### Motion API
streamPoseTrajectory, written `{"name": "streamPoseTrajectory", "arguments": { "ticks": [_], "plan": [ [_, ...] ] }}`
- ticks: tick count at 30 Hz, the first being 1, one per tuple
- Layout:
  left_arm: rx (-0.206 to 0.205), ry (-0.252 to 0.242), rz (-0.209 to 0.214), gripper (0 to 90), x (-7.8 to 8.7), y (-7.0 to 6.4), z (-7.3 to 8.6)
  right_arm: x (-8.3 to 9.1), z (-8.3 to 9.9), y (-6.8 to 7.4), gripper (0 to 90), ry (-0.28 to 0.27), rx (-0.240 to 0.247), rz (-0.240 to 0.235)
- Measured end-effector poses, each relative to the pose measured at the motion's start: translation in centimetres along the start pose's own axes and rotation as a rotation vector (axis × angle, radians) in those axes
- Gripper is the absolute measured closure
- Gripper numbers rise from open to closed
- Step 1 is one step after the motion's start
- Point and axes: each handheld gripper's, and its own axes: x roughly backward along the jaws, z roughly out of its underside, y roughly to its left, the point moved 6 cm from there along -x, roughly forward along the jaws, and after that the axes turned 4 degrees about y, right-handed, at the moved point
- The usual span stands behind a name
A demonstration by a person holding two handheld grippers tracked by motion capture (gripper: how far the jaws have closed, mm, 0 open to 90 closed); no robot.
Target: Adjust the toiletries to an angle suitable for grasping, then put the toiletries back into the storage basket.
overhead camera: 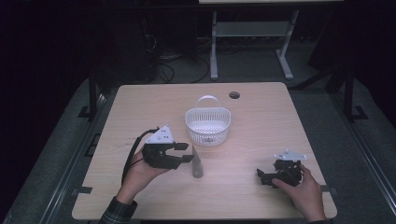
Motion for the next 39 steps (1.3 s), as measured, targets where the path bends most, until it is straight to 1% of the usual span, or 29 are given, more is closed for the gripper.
{"name": "streamPoseTrajectory", "arguments": {
  "ticks": [1,2,5,7,10,12,16,22,26,29,31,33,34,35,36,38,39],
  "plan": [
    [-0.003,0.006,0.002,45.8,-0.1,-0.1,0.0,0.0,0.0,0.0,0.0,0.000,0.000,0.000],
    [-0.007,0.007,0.003,40.4,-0.1,-0.2,-0.1,0.0,0.0,0.0,0.0,0.000,0.000,0.000],
    [-0.018,0.012,-0.002,31.6,-0.2,-0.4,-0.2,0.0,0.0,0.0,0.0,0.000,0.000,0.001],
    [-0.018,0.019,-0.001,26.0,-0.3,-0.5,-0.3,0.0,0.0,0.0,0.0,0.000,-0.003,0.002],
    [-0.034,0.034,0.000,20.3,-0.4,-0.7,-0.4,0.0,0.0,0.0,0.0,0.000,-0.002,0.002],
    [-0.032,0.037,0.002,18.2,-0.5,-0.8,-0.5,0.0,0.0,0.0,0.0,0.000,-0.003,0.002],
    [-0.042,0.059,0.012,17.0,-0.8,-0.8,-0.6,0.0,0.0,0.0,0.0,0.000,-0.003,0.002],
    [-0.042,0.086,0.011,16.7,-1.2,-0.5,-1.0,0.0,0.0,0.0,0.0,0.000,-0.003,0.002],
    [-0.058,0.108,0.017,16.4,-1.4,-0.7,-1.5,0.0,0.0,0.0,0.0,0.000,-0.003,0.002],
    [-0.071,0.134,0.017,16.0,-1.6,-0.8,-2.0,0.0,0.0,0.0,0.0,0.000,-0.003,0.002],
    [-0.065,0.142,0.018,16.0,-1.8,-0.8,-2.3,0.0,0.0,0.0,0.0,0.000,-0.003,0.002],
    [-0.075,0.161,0.018,15.9,-2.0,-0.8,-2.5,0.0,0.0,0.0,0.0,0.000,-0.002,0.002],
    [-0.072,0.167,0.019,16.0,-2.1,-0.8,-2.6,0.0,0.0,0.0,0.0,0.000,-0.003,0.001],
    [-0.081,0.180,0.021,16.0,-2.2,-0.8,-2.6,0.0,0.0,0.0,0.0,0.000,-0.002,0.002],
    [-0.074,0.181,0.018,15.9,-2.3,-0.8,-2.7,0.0,0.0,0.0,0.0,0.000,-0.003,0.001],
    [-0.085,0.197,0.021,16.0,-2.6,-0.8,-2.7,0.0,0.0,0.0,0.0,0.000,-0.003,0.002],
    [-0.079,0.199,0.022,16.0,-2.8,-0.8,-2.7,0.0,0.0,0.0,0.0,0.000,-0.003,0.002]
  ]
}}
